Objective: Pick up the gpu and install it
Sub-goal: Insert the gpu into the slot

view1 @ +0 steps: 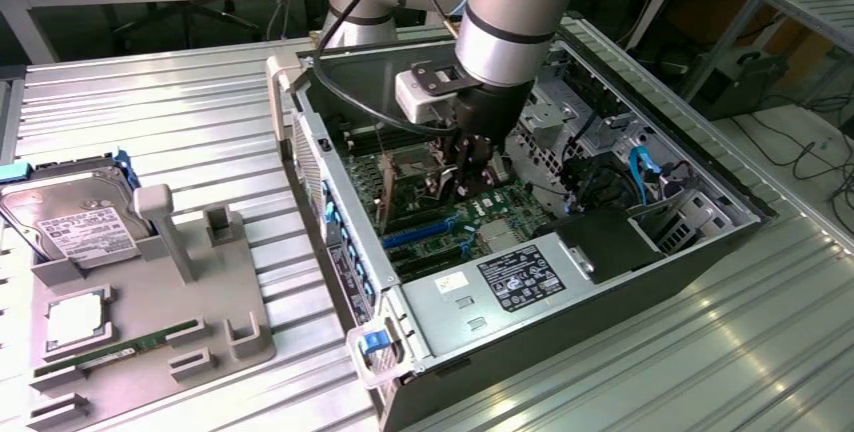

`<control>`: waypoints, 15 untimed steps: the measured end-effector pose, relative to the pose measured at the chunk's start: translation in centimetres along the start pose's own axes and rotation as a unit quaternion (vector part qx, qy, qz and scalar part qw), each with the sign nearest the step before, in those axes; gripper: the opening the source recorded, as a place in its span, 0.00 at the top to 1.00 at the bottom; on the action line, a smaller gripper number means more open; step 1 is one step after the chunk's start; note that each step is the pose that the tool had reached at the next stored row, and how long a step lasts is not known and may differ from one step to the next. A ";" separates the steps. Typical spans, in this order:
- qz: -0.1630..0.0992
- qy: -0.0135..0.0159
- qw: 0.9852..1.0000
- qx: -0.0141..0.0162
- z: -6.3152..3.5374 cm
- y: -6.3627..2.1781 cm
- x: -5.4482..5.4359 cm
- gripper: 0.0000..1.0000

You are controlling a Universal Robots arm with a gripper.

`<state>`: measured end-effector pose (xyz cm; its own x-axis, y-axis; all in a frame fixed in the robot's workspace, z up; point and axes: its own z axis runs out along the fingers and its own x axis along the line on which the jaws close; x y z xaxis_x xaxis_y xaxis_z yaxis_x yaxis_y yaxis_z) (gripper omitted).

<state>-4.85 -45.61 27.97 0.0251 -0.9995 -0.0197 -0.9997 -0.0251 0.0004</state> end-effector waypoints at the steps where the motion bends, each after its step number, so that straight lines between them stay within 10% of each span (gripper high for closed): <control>1: 0.000 0.000 1.000 0.000 0.19 0.00 0.0 0.72; 15: 0.000 0.000 1.000 0.000 1.54 0.11 0.0 0.72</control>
<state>-4.96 -45.60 26.43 0.0248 -0.9995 -0.0195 -0.9997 -0.0248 0.0011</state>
